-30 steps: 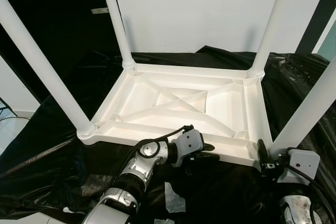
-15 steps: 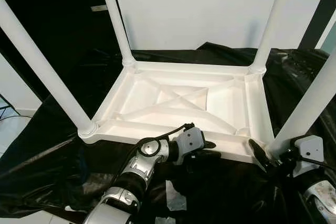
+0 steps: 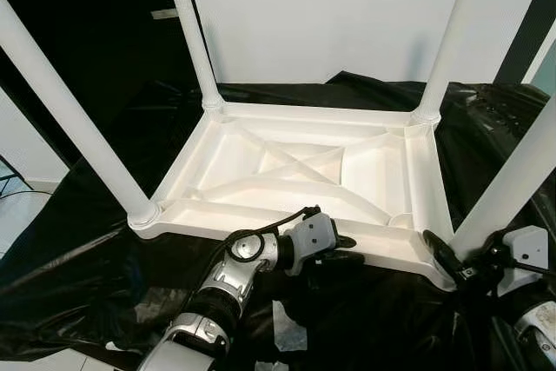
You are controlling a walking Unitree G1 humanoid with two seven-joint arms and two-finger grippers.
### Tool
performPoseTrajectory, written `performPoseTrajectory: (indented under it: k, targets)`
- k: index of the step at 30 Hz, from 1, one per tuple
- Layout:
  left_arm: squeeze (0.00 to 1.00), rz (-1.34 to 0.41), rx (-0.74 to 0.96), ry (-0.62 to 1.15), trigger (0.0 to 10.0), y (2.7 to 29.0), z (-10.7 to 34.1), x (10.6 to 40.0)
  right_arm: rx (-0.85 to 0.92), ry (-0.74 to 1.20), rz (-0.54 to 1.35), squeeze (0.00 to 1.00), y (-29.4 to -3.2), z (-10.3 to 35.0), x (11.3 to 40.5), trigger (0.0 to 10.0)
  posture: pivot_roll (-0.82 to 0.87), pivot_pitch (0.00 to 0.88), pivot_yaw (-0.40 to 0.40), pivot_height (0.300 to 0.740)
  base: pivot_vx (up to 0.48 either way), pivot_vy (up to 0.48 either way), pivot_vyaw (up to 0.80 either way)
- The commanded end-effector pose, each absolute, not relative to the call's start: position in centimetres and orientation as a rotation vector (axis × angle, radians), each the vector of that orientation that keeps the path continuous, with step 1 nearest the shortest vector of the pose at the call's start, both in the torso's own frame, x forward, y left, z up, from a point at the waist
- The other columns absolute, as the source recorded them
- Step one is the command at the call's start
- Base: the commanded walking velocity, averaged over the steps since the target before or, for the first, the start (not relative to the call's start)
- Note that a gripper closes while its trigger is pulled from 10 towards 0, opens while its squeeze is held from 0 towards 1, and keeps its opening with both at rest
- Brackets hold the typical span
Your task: Building children table
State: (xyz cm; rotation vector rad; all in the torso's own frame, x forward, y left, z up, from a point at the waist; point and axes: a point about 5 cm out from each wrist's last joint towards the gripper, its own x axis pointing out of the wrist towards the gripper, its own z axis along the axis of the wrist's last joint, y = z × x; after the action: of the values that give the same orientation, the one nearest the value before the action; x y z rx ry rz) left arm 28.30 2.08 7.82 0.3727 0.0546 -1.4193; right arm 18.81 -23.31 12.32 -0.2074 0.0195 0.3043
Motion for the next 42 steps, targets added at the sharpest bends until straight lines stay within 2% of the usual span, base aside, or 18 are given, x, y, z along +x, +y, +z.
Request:
performPoseTrajectory:
  k: [1,8,11,12,15,23,24,25,30,31,32,33,35,38,42]
  targets:
    - [0.00,-1.234,0.355,0.204,10.0,3.1,4.5,27.7,-0.197,0.047,0.348,0.00,-22.1,11.4,18.4,0.0,-0.13,0.000,0.040,0.740,0.000,0.000,0.00]
    - [0.00,-1.232,0.356,0.204,10.0,3.2,4.5,27.6,-0.181,0.040,0.156,0.00,-22.0,10.3,18.1,0.0,-0.12,0.000,0.037,0.740,0.000,0.000,0.00]
    - [0.00,-1.229,0.355,0.205,10.0,3.3,4.5,27.7,-0.182,0.018,-0.011,0.00,-22.5,10.2,18.0,0.0,-0.13,0.000,0.039,0.740,0.000,0.000,0.00]
    - [0.00,-1.229,0.355,0.205,10.0,3.3,4.5,27.7,-0.182,0.018,-0.011,0.00,-22.5,10.2,18.0,0.0,-0.13,0.000,0.039,0.740,0.000,0.000,0.00]
    - [0.00,-1.235,0.358,0.204,10.0,3.1,4.5,27.7,-0.151,-0.030,-0.151,0.00,-21.6,10.4,17.9,0.0,-0.14,0.000,0.039,0.740,0.000,0.000,0.00]
    - [0.00,-1.236,0.355,0.199,10.0,2.8,4.7,27.8,-0.142,-0.034,-0.203,0.00,-20.2,9.9,18.4,0.0,-0.14,0.000,0.040,0.740,0.000,0.000,0.00]
    - [0.00,-1.235,0.354,0.199,10.0,2.8,4.7,27.8,-0.157,-0.046,-0.170,0.00,-19.8,10.1,18.6,10.0,-0.14,0.000,0.041,0.740,0.000,0.000,0.00]
    - [0.00,-1.235,0.354,0.200,10.0,2.8,4.7,27.8,-0.163,-0.054,-0.151,1.00,-19.4,10.3,18.8,10.0,-0.14,0.000,0.041,0.740,0.000,0.000,0.00]
    - [0.00,-1.232,0.354,0.203,10.0,2.9,4.5,27.7,-0.168,-0.062,-0.114,1.00,-19.4,10.5,19.1,10.0,-0.13,0.000,0.037,0.740,0.000,0.000,0.00]
    - [0.00,-1.230,0.353,0.203,10.0,2.9,4.5,27.7,-0.154,-0.055,-0.053,0.68,-19.3,10.6,19.1,10.0,-0.13,0.000,0.035,0.740,0.000,0.000,0.00]
    - [0.00,-1.229,0.353,0.203,10.0,2.9,4.5,27.7,-0.145,-0.051,-0.012,0.68,-19.2,10.7,19.1,10.0,-0.13,0.000,0.035,0.740,0.000,0.000,0.00]
    - [0.00,-1.228,0.352,0.203,10.0,2.9,4.5,27.7,-0.142,-0.052,0.028,0.00,-19.1,10.8,19.1,10.0,-0.14,0.000,0.033,0.740,0.000,0.000,0.00]
    - [0.00,-1.227,0.351,0.203,10.0,2.8,4.5,27.7,-0.141,-0.054,0.052,0.00,-19.0,10.9,19.2,10.0,-0.14,0.000,0.033,0.740,0.000,0.000,0.00]
    - [0.00,-1.229,0.348,0.202,10.0,2.7,4.5,27.7,-0.179,-0.068,0.214,0.00,-18.6,11.9,19.6,10.0,-0.14,0.000,0.029,0.740,0.000,0.000,0.00]
    - [0.00,-1.230,0.342,0.199,10.0,2.5,4.6,27.6,-0.217,-0.044,0.320,0.00,-18.6,12.3,20.0,10.0,-0.14,0.000,0.026,0.740,0.000,0.000,0.00]
